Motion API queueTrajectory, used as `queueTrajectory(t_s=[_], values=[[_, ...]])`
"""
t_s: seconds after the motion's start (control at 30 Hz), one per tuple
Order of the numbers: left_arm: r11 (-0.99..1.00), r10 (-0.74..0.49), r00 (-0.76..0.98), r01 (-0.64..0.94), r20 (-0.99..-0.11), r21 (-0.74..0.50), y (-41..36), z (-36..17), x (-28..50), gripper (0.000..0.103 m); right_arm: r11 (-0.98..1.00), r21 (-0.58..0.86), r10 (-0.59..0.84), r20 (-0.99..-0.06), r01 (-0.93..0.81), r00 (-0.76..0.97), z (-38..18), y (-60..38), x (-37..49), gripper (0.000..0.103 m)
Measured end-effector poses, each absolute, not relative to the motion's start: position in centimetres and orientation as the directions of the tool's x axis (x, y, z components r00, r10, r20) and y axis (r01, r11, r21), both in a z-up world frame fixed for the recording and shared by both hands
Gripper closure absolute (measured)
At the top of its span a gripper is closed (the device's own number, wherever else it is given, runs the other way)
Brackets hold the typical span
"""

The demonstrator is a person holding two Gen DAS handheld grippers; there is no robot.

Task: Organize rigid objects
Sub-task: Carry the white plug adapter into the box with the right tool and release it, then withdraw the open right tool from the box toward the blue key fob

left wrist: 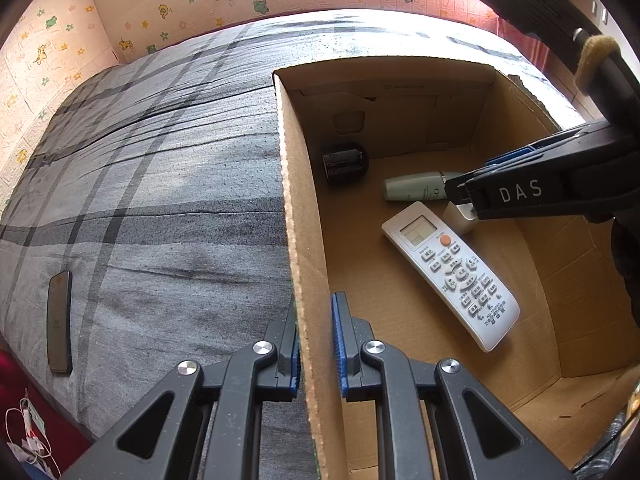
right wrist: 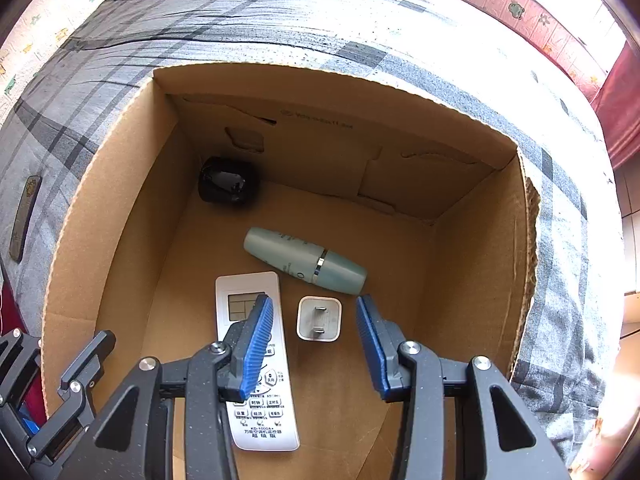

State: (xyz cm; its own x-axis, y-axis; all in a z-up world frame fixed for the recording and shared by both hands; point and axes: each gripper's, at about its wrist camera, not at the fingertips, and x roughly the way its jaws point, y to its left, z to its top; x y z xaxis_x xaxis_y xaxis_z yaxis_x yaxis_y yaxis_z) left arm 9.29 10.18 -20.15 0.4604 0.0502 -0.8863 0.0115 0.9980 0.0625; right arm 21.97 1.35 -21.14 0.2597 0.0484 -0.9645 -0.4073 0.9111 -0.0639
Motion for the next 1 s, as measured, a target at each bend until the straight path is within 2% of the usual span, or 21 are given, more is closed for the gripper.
queueTrajectory(t_s=[0.5,0.73,0.8,1.0], values=[[0.997,0.063,0.459,0.012,-0.886,0.077,9.7,-20.1,9.4,0.089,0.915,-0.042,0.097,-0.943,-0.401,0.319,-16.6,-0.5,19.1,0.056],[0.997,0.065,0.459,0.012,-0.886,0.079,9.8,-20.1,9.5,0.089,0.928,-0.035,0.105,-0.930,-0.370,0.352,-14.5,-2.9,18.3,0.050],[0.997,0.062,0.459,0.010,-0.886,0.075,9.8,-20.1,9.5,0.089,0.933,-0.032,0.108,-0.925,-0.358,0.364,-14.0,-3.7,18.3,0.045],[0.997,0.061,0.457,0.011,-0.887,0.075,9.9,-20.1,9.5,0.089,0.946,-0.034,0.102,-0.912,-0.321,0.397,-12.5,-6.5,18.1,0.038]])
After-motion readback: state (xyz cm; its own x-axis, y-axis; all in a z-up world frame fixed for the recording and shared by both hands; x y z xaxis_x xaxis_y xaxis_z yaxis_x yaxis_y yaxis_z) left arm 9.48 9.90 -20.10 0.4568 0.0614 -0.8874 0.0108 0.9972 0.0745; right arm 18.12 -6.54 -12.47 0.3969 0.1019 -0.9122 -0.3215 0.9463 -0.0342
